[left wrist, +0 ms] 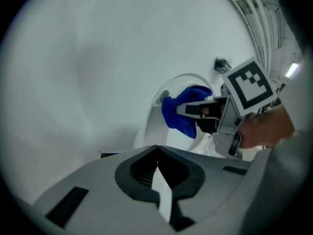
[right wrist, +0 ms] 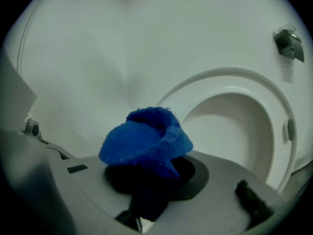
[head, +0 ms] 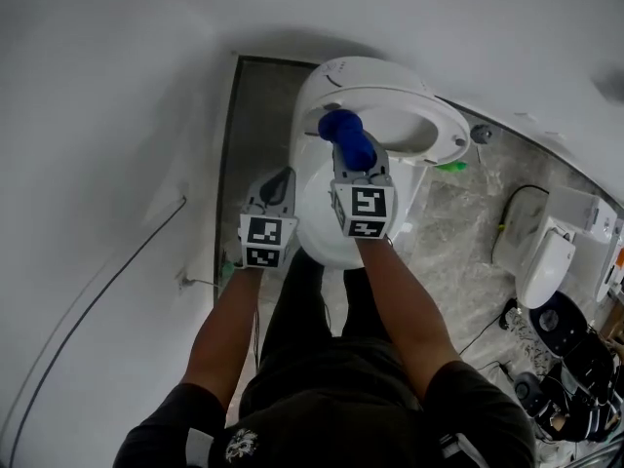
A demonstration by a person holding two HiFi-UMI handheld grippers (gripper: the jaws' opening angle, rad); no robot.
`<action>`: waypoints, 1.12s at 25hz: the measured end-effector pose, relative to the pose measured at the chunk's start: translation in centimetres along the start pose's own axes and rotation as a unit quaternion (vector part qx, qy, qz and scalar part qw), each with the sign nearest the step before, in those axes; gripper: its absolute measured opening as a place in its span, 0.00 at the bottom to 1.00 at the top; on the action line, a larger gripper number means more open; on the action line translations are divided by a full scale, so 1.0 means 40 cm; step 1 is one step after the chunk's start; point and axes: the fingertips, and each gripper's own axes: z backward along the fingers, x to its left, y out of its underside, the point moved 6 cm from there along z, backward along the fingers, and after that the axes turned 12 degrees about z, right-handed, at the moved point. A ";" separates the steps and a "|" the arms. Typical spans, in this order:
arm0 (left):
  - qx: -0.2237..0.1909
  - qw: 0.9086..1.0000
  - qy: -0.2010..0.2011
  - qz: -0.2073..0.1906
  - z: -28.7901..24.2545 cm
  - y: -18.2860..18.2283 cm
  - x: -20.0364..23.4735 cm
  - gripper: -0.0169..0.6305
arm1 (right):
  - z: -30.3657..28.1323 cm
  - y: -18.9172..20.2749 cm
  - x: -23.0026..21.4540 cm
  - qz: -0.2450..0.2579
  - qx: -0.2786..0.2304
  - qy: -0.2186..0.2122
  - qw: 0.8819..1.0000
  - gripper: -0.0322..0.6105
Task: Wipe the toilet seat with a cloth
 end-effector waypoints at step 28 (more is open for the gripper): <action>-0.081 0.939 -0.033 -0.332 -0.166 -0.394 -0.260 0.11 | 0.349 -0.133 -0.191 -0.040 -0.063 0.026 0.997 0.20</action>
